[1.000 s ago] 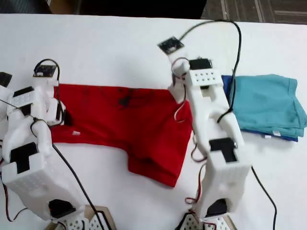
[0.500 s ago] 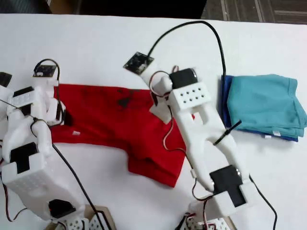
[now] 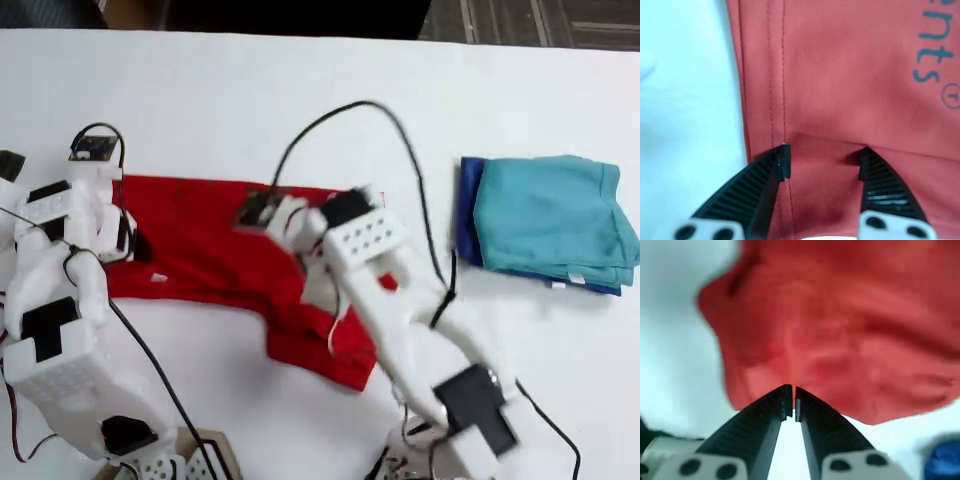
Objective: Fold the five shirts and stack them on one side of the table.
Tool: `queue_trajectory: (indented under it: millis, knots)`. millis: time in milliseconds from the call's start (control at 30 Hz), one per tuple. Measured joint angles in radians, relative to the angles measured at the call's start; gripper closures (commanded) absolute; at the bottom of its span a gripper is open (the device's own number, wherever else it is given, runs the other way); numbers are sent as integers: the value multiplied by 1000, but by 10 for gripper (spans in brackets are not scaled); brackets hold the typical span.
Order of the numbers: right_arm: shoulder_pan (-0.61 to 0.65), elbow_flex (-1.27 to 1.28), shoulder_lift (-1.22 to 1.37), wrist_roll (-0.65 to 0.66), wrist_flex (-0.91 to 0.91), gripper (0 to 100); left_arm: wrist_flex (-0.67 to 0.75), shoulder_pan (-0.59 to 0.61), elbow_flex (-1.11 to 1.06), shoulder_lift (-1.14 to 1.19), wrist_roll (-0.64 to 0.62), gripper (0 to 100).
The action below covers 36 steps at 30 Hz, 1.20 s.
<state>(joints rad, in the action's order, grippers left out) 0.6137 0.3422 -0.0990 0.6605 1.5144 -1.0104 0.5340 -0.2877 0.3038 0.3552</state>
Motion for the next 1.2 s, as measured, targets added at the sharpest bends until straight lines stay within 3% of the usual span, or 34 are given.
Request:
queue_trajectory:
  millis: [233,567,833,1200]
  knots:
    - [104,147,-210,5,2,975,0,0,0,0,0,762]
    - [269,350,-235,6,-75,974,0,0,0,0,0,762]
    - [282,491,-235,6,-258,842,0,0,0,0,0,762]
    - [282,614,-230,-54,-393,840,0,0,0,0,0,762]
